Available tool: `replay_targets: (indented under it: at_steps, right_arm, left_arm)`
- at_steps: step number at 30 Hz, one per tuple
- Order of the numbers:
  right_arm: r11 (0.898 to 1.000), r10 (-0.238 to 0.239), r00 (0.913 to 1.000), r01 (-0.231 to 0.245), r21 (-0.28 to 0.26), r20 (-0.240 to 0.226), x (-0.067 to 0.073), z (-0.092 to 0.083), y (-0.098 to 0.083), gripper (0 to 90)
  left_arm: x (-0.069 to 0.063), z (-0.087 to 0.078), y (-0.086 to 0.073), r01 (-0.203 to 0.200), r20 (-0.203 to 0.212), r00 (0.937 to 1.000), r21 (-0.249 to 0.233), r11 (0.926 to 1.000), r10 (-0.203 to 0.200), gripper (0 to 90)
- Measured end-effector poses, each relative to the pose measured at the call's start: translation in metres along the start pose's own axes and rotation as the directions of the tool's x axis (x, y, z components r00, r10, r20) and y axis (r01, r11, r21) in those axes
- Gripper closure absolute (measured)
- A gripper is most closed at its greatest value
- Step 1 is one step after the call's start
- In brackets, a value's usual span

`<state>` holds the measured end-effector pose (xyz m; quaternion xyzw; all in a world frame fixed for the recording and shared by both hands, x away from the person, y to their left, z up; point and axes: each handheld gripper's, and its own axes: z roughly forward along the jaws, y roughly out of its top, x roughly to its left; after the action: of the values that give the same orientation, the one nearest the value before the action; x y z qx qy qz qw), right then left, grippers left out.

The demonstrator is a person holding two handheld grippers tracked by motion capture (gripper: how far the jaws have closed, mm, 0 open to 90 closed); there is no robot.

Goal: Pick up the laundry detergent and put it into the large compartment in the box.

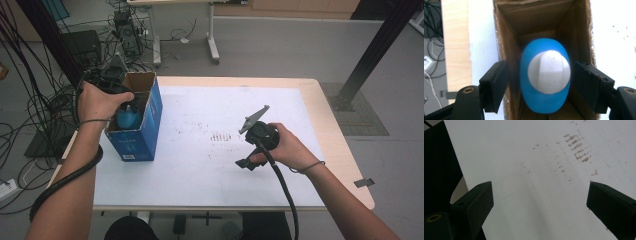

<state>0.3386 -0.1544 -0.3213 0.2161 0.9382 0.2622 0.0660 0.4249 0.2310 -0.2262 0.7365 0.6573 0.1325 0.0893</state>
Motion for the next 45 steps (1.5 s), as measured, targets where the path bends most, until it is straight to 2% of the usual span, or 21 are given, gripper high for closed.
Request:
replay_targets:
  at_steps: [11, 16, 20, 29, 35, 39, 42, 45]
  right_arm:
    - [1.0, -0.005, 1.0, 0.005, 0.002, 0.0, 0.001, 0.0, 0.001, 6.9]
    - [1.0, -0.006, 1.0, 0.006, 0.0, 0.001, 0.001, -0.001, 0.001, 6.9]
    - [1.0, -0.006, 1.0, 0.006, -0.003, -0.002, 0.001, -0.001, 0.001, 6.9]
    - [1.0, -0.008, 0.9999, 0.008, -0.005, -0.009, 0.001, -0.002, 0.004, 6.9]
    - [1.0, -0.008, 0.9999, 0.008, -0.006, -0.014, 0.002, -0.001, 0.005, 6.9]
    - [1.0, -0.009, 0.9998, 0.009, -0.009, -0.016, 0.002, -0.001, 0.005, 6.9]
    - [1.0, -0.006, 0.9998, 0.006, -0.008, -0.017, 0.001, 0.0, 0.005, 6.9]
    - [1.0, -0.005, 0.9999, 0.005, -0.007, -0.016, 0.001, -0.001, 0.005, 6.9]
  left_arm:
    - [-0.012, -0.032, 0.0, -0.025, 0.017, 0.9995, -0.052, 0.9983, 0.026, 23.7]
    - [-0.018, -0.046, -0.001, -0.046, 0.035, 0.9982, -0.06, 0.9971, 0.049, 18.0]
    - [-0.023, -0.058, -0.001, -0.058, 0.043, 0.9972, -0.087, 0.9945, 0.062, 13.9]
    - [-0.033, -0.084, -0.002, -0.097, 0.054, 0.9932, -0.097, 0.9905, 0.103, 8.1]
    - [-0.039, -0.1, -0.002, -0.129, 0.06, 0.9891, -0.084, 0.988, 0.135, 7.2]
    - [-0.043, -0.111, -0.001, -0.138, 0.064, 0.9874, -0.092, 0.9861, 0.145, 7.0]
    - [-0.049, -0.116, 0.0, -0.159, 0.069, 0.9838, -0.087, 0.9834, 0.165, 7.0]
    - [-0.057, -0.121, 0.0, -0.182, 0.097, 0.9769, -0.087, 0.9794, 0.19, 6.9]
